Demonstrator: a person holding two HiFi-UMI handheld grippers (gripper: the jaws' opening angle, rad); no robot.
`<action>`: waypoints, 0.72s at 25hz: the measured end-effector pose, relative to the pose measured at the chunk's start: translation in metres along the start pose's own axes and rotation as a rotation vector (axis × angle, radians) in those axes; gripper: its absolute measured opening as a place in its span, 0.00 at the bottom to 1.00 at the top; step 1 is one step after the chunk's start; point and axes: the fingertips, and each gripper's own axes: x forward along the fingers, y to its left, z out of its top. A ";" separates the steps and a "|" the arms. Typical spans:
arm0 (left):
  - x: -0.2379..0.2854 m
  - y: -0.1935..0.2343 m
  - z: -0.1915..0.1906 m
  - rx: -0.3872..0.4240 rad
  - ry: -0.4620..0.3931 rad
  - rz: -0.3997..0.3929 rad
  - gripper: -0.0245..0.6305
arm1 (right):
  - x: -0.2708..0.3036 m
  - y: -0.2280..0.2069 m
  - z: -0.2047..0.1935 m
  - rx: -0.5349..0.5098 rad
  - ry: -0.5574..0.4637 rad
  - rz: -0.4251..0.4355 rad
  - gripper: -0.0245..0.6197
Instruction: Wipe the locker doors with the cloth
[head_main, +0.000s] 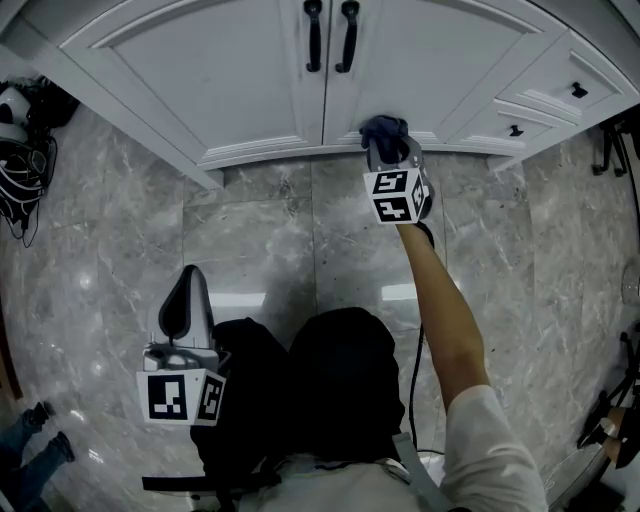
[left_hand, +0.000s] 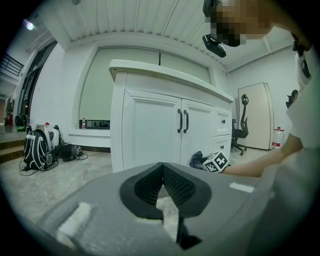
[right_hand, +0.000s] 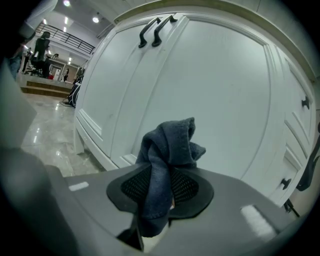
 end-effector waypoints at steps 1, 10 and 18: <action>-0.001 0.002 -0.001 -0.008 -0.003 0.000 0.04 | 0.001 0.006 0.003 -0.002 0.000 0.007 0.20; -0.012 0.033 -0.011 -0.064 -0.039 -0.019 0.04 | -0.002 0.032 0.022 -0.023 0.031 0.018 0.20; -0.006 0.038 0.002 -0.061 -0.104 -0.105 0.04 | -0.081 -0.017 0.080 -0.139 -0.095 -0.056 0.20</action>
